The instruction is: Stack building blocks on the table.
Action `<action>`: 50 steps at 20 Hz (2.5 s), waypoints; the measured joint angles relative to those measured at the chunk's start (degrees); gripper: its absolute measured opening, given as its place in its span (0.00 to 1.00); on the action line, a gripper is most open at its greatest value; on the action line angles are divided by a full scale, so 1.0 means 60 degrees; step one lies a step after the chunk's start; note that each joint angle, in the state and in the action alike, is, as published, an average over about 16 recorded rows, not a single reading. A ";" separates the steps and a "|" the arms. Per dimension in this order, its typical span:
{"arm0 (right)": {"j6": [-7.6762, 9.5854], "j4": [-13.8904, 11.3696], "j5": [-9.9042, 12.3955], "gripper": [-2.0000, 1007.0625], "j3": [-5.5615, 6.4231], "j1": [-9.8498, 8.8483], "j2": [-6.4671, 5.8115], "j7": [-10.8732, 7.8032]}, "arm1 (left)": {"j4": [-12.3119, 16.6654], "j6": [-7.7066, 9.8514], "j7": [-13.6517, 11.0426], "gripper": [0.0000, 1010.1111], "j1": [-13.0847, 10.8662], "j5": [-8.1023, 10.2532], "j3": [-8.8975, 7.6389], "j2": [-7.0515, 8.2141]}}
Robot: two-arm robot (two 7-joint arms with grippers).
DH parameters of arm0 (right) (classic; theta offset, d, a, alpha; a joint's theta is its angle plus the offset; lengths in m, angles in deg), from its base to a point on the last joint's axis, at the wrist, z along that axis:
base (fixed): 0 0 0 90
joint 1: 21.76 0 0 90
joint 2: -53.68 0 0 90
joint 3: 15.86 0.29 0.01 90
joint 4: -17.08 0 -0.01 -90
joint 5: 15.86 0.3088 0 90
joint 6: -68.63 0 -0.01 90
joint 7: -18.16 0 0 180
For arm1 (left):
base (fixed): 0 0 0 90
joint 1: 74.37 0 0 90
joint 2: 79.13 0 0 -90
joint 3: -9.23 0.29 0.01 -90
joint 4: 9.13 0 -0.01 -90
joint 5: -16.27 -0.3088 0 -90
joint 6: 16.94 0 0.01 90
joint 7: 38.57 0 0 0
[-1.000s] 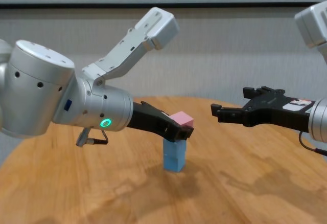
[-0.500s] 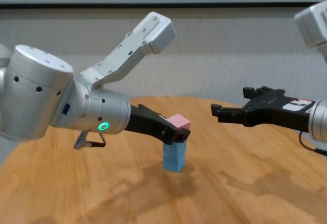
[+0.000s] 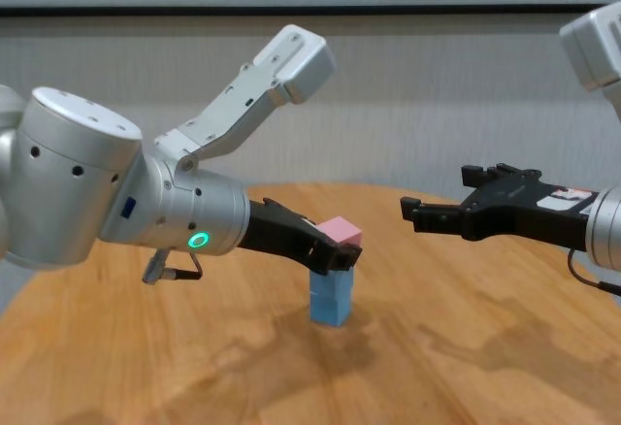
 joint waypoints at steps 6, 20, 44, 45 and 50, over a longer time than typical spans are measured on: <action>0.0000 0.0000 0.0000 0.99 0.0000 0.0000 0.0000 0.0000 | -0.0052 -0.0036 0.0000 0.39 0.0014 -0.0010 -0.0033 -0.0035; 0.0000 0.0000 0.0000 0.99 0.0000 0.0000 0.0000 0.0000 | 0.0145 -0.0131 0.0057 0.67 -0.0076 0.0035 -0.0169 0.0006; 0.0000 0.0000 0.0000 0.99 0.0000 0.0000 0.0000 0.0000 | 0.1981 -0.0281 0.0635 0.99 -0.0764 0.0273 -0.1169 0.1146; 0.0000 0.0000 0.0000 0.99 0.0000 0.0000 0.0000 0.0000 | 0.1977 -0.0294 0.0650 0.99 -0.0774 0.0270 -0.1194 0.1171; 0.0000 0.0000 0.0000 0.99 0.0000 0.0000 0.0000 0.0000 | 0.1956 -0.0332 0.0674 0.99 -0.0794 0.0254 -0.1236 0.1212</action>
